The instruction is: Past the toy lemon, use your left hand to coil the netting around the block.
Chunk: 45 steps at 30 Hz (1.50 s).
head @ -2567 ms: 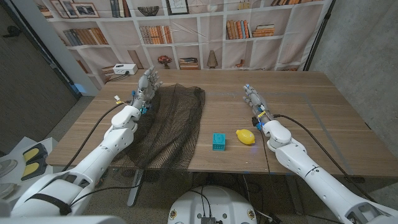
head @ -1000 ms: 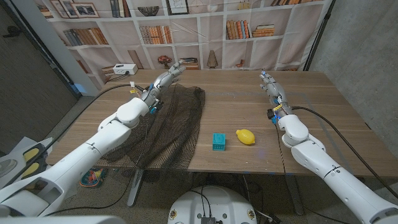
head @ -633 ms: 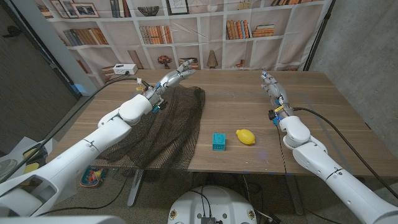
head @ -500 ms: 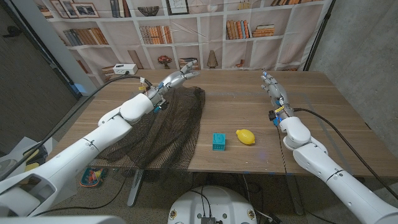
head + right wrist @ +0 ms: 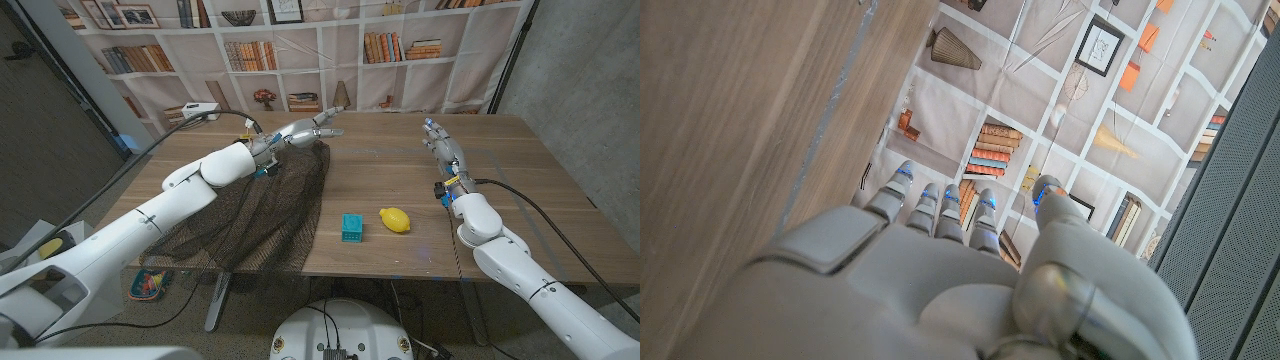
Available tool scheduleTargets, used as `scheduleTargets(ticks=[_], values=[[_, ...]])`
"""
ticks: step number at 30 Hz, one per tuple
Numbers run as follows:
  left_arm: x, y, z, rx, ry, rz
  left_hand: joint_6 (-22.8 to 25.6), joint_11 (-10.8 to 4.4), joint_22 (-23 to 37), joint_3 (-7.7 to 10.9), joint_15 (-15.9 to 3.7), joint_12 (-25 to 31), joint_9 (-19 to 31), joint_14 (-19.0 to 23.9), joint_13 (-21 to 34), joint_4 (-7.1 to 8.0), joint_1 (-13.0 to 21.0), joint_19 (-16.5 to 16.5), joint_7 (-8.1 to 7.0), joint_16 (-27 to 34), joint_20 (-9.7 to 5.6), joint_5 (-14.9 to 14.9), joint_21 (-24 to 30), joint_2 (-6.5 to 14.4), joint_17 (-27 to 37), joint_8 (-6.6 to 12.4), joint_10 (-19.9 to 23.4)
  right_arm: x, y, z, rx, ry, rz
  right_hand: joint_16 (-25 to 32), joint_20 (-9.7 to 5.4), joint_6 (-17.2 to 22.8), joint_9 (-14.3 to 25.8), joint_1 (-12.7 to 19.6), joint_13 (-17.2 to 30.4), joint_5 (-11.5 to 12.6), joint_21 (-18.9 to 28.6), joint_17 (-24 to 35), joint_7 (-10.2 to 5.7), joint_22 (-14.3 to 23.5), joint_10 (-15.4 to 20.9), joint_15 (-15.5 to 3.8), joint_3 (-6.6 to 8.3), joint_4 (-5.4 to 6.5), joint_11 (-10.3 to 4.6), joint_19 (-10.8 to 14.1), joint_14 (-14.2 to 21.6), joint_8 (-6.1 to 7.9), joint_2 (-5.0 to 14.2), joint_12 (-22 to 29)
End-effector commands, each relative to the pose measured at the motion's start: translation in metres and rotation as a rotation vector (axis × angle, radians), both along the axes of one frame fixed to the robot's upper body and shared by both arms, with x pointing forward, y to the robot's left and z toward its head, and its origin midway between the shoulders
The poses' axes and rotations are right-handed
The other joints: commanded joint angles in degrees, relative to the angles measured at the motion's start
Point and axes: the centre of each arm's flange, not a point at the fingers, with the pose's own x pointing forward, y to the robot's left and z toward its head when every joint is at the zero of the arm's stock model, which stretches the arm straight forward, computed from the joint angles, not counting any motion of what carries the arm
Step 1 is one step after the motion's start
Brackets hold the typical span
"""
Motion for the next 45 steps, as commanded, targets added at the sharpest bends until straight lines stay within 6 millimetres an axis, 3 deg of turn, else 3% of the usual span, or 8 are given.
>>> scheduleTargets(ticks=[1, 18, 27, 45], values=[[-0.020, -0.025, -0.003, 0.160, -0.069, -0.009, -5.53, -0.13, 0.09, -0.04, 0.13, -0.16, 0.30, -0.57, 0.13, -0.22, 0.26, -0.45, 0.03, -0.12, -0.10, 0.31, -0.05, -0.32, 0.25, -0.12, -1.88, -0.011, -0.001, -0.006, 0.004, -0.010, -0.012, 0.48, 0.44, 0.48, 0.16, 0.36, 0.16, 0.27, -0.25, 0.07, -0.19, 0.15, 0.31, 0.32, 0.56, 0.15, 0.22, 0.20, 0.44, -0.18, -0.02, 0.07], [-0.046, -0.044, -0.018, 0.313, -0.083, -0.078, -4.19, -0.54, 0.19, -0.21, -0.21, 0.50, 0.37, 0.74, 0.26, -0.25, 0.24, 0.26, -0.24, 0.33, 0.09, 0.38, 0.23, -0.54, 0.32, 0.91, -0.13, -0.026, 0.005, -0.012, 0.005, -0.027, -0.017, 0.46, 0.51, 0.57, 0.16, 0.43, 0.08, 0.27, -0.31, -0.03, -0.19, 0.15, 0.35, 0.34, 0.61, 0.17, 0.23, 0.16, 0.49, -0.35, -0.01, -0.13], [-0.059, -0.066, -0.025, 0.492, -0.160, -0.081, -5.01, -0.78, 0.21, -0.18, -0.42, 0.17, 0.40, 0.46, 0.31, -0.32, 0.39, 0.24, -0.25, 0.14, 0.00, 0.42, 0.22, -0.50, 0.33, 0.68, -0.91, -0.036, 0.005, -0.020, 0.017, -0.027, -0.028, 0.48, 0.49, 0.71, 0.16, 0.49, 0.04, 0.27, -0.33, -0.10, -0.25, 0.15, 0.55, 0.39, 0.65, 0.16, 0.33, 0.17, 0.60, -0.42, -0.02, -0.19], [-0.064, -0.088, -0.032, 0.808, -0.234, -0.022, -7.79, -1.63, 0.38, -0.36, -1.14, -0.51, 0.53, 0.82, 0.51, -0.24, 0.29, 0.60, -1.83, 0.22, -1.24, 0.41, 0.42, -0.63, 0.52, 0.35, -2.79, -0.044, 0.000, -0.043, 0.068, -0.005, -0.060, 0.47, 0.45, 0.73, 0.16, 0.46, -0.03, 0.25, -0.37, -0.18, -0.22, 0.15, 0.80, 0.42, 0.67, 0.25, 0.24, 0.20, 0.64, -0.64, -0.02, -0.35]])
